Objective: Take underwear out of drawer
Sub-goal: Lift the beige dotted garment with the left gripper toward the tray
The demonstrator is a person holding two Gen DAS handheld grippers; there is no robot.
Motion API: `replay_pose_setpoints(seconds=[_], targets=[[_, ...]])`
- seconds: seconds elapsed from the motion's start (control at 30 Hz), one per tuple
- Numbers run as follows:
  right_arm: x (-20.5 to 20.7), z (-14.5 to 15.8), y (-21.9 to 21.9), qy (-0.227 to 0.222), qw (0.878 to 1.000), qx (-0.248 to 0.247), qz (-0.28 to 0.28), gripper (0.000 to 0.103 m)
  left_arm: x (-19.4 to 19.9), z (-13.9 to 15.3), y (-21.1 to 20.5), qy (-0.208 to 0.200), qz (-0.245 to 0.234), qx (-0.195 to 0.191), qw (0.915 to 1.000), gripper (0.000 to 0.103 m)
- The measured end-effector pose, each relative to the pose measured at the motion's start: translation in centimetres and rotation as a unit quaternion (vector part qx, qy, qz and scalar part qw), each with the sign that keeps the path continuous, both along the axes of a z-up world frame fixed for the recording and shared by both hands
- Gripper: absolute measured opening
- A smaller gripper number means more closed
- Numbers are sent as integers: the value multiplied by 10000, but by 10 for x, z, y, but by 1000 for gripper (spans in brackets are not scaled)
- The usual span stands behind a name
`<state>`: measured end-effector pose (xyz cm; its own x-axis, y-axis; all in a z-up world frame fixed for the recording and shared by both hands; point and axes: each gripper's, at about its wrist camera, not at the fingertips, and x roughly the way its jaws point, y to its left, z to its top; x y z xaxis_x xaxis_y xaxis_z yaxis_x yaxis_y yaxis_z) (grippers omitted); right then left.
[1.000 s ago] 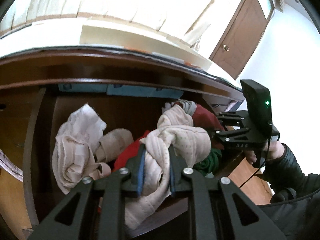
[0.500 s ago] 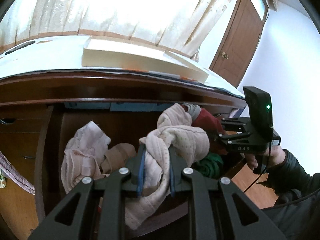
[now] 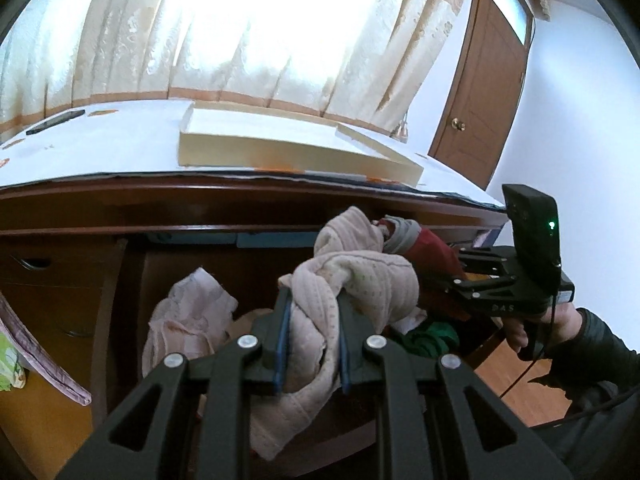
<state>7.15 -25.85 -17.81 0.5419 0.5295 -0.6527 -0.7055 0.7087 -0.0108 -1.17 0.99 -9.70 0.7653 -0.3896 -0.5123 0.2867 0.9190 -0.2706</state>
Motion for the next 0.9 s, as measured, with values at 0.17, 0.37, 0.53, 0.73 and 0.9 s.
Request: replay_pose_setpoints(seconds=[0.17, 0.37, 0.53, 0.73, 0.9], targets=[[-4, 2, -3, -122, 9999, 115, 19, 31, -1, 2, 2, -139, 86, 50, 9999, 17], [-10, 6, -4, -299, 9993, 196, 61, 31, -6, 7, -3, -422, 89, 202, 9989, 17], [-15, 9, -5, -478, 9984, 300, 91, 31, -9, 10, -6, -567, 73, 295, 9979, 17], [-21, 11, -9, -671, 9967, 452, 102, 31, -9, 12, -4, -627, 148, 284, 9975, 17], [-26, 13, -11, -835, 9949, 550, 108, 31, -12, 14, 0, -750, 285, 281, 9964, 17]])
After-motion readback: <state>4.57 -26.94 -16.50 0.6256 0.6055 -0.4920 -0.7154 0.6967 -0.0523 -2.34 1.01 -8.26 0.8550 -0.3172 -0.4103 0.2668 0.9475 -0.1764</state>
